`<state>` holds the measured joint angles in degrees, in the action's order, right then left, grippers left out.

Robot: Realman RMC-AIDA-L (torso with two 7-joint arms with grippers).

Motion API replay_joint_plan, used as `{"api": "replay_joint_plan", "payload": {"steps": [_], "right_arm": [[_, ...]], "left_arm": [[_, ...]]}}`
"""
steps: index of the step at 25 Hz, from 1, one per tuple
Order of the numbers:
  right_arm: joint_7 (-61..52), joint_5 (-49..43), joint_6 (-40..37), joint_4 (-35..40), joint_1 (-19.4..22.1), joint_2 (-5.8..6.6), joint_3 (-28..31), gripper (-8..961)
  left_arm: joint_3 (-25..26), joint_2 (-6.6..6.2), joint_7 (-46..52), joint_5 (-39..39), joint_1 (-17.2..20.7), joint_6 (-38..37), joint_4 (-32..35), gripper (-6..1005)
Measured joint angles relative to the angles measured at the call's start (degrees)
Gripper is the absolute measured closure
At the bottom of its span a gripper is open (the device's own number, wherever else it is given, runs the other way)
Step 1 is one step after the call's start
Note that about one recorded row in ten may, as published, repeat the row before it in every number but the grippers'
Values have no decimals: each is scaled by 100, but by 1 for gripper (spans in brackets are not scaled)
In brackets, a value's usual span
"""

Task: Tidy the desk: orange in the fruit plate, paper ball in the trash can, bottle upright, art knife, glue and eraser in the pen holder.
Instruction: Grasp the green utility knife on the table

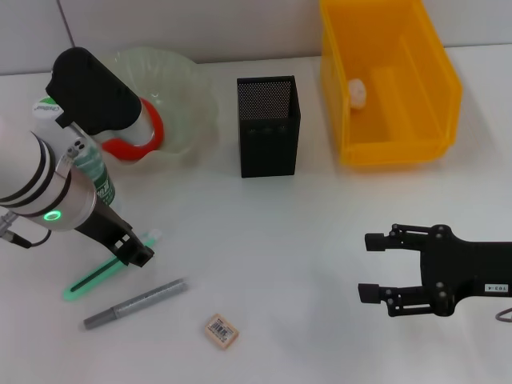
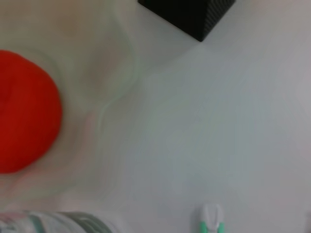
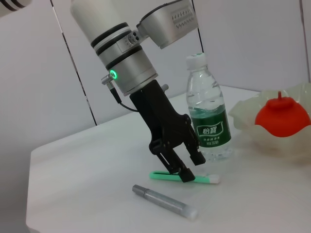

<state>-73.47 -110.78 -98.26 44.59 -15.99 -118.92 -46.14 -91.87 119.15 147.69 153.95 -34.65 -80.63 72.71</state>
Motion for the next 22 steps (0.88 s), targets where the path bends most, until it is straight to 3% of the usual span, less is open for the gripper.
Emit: {"api": "replay_joint_plan", "payload": {"steps": [22], "right_arm": [[-27, -6, -10, -3, -41, 0, -9, 151]], "left_arm": [[-42, -17, -53, 79, -54, 101, -193, 497]]}}
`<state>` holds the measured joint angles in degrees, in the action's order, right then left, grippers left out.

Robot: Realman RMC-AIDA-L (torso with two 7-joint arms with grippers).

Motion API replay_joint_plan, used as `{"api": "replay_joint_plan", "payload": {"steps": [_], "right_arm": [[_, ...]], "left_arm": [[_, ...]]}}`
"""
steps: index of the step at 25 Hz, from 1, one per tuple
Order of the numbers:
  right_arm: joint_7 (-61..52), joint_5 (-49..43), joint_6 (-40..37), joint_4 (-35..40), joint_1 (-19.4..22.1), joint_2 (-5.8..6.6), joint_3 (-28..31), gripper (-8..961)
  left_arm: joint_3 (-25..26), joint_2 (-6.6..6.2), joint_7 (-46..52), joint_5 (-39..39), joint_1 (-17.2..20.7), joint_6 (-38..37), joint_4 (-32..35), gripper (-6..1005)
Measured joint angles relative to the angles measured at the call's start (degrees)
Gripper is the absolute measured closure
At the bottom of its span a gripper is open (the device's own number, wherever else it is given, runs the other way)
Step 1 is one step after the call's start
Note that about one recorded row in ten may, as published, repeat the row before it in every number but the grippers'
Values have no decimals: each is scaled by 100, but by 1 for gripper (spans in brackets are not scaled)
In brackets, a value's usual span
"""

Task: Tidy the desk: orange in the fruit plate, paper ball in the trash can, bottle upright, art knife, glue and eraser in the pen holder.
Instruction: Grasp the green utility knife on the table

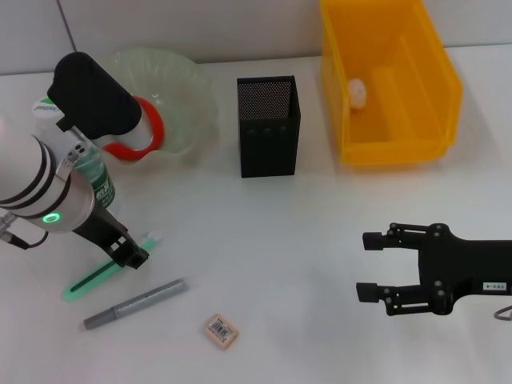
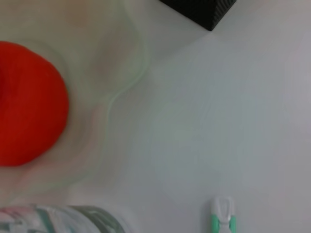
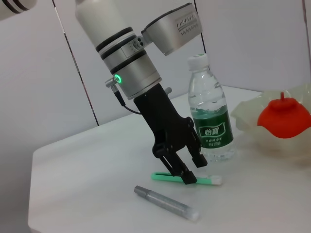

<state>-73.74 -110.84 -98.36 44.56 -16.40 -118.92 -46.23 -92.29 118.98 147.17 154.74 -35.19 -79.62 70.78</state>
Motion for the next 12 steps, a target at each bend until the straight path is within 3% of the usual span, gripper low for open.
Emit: {"api": "replay_joint_plan", "payload": {"steps": [12], "right_arm": [[-14, 0, -42, 0, -1, 0, 10, 151]], "left_arm": [[-47, 17, -4, 104, -59, -65, -64, 502]]}}
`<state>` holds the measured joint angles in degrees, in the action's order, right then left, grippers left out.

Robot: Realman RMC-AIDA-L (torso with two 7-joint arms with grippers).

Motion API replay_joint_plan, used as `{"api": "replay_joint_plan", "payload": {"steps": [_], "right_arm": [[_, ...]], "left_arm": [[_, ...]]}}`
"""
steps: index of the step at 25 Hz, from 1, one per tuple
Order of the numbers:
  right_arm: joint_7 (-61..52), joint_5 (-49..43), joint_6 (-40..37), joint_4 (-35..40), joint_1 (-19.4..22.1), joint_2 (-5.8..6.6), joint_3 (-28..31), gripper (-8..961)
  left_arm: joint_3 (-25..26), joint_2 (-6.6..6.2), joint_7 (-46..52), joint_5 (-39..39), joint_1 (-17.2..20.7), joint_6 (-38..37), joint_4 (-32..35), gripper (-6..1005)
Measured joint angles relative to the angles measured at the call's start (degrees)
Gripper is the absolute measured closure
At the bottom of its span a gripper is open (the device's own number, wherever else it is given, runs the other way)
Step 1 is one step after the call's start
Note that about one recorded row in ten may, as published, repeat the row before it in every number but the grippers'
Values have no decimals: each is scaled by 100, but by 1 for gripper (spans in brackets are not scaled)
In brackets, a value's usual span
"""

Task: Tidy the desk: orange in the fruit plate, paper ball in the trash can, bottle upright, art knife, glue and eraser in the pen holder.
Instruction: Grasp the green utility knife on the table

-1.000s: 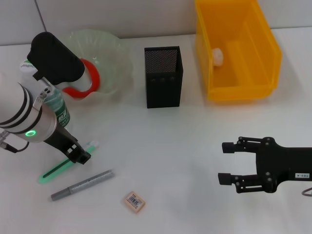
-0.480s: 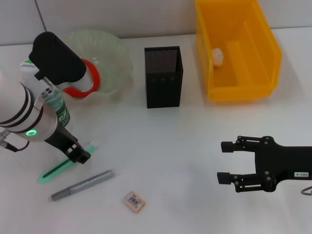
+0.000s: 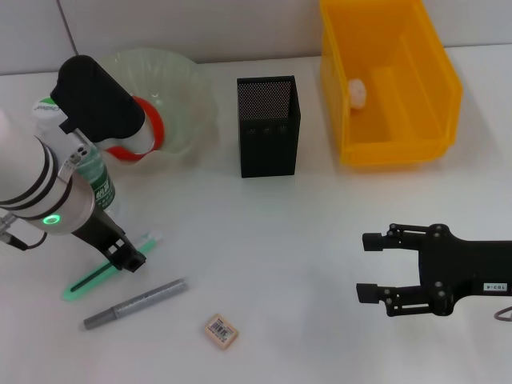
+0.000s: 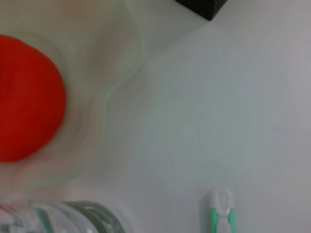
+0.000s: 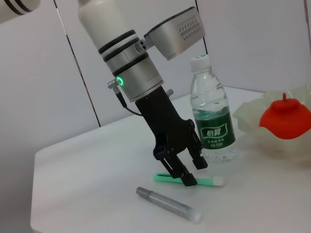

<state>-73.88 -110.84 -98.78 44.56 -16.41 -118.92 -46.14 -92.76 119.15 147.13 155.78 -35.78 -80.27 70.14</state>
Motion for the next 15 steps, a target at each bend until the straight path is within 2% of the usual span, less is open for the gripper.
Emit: {"api": "replay_joint_plan", "payload": {"steps": [15], "right_arm": [[-12, 1, 0, 0, -3, 0, 0, 151]], "left_arm": [[-50, 3, 0, -66, -113, -87, -62, 511]]}}
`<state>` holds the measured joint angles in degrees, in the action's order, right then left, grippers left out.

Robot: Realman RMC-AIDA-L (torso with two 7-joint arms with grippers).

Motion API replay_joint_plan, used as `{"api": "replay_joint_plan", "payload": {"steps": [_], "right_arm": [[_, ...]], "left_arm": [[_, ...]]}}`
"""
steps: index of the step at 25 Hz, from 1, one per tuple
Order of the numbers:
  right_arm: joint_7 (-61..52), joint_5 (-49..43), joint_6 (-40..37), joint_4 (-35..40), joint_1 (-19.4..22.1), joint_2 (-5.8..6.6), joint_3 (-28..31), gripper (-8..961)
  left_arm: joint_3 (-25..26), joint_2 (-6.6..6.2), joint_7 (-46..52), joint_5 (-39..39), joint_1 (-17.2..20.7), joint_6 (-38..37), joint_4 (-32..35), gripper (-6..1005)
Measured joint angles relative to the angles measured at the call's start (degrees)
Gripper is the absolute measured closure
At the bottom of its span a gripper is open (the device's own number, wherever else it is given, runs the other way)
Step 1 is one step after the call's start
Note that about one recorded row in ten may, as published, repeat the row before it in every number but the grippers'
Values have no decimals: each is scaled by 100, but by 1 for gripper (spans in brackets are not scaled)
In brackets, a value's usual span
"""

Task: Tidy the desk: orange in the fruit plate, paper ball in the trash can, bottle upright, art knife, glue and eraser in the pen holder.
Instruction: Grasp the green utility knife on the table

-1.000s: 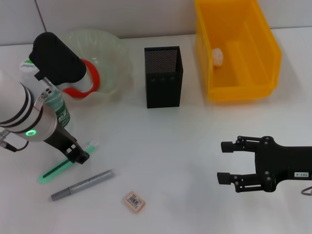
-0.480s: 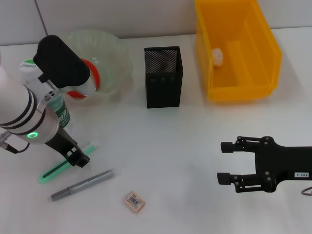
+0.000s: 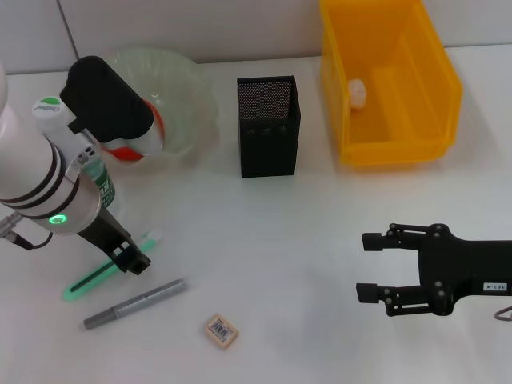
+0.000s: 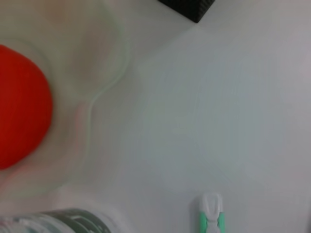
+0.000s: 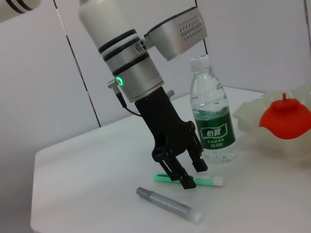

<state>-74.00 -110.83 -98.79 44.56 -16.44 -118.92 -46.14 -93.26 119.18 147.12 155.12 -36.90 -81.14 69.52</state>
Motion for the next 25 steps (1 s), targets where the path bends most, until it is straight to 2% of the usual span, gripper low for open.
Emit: {"api": "replay_joint_plan", "payload": {"steps": [11, 16, 25], "right_arm": [[0, 0, 0, 0, 0, 0, 0, 151], [0, 0, 0, 0, 7, 0, 0, 151], [0, 0, 0, 0, 7, 0, 0, 151]], "left_arm": [[54, 0, -26, -37, -130, 65, -272, 518], [54, 0, -51, -36, -133, 80, -274, 632], [70, 0, -131, -82, -163, 64, -278, 650]]}}
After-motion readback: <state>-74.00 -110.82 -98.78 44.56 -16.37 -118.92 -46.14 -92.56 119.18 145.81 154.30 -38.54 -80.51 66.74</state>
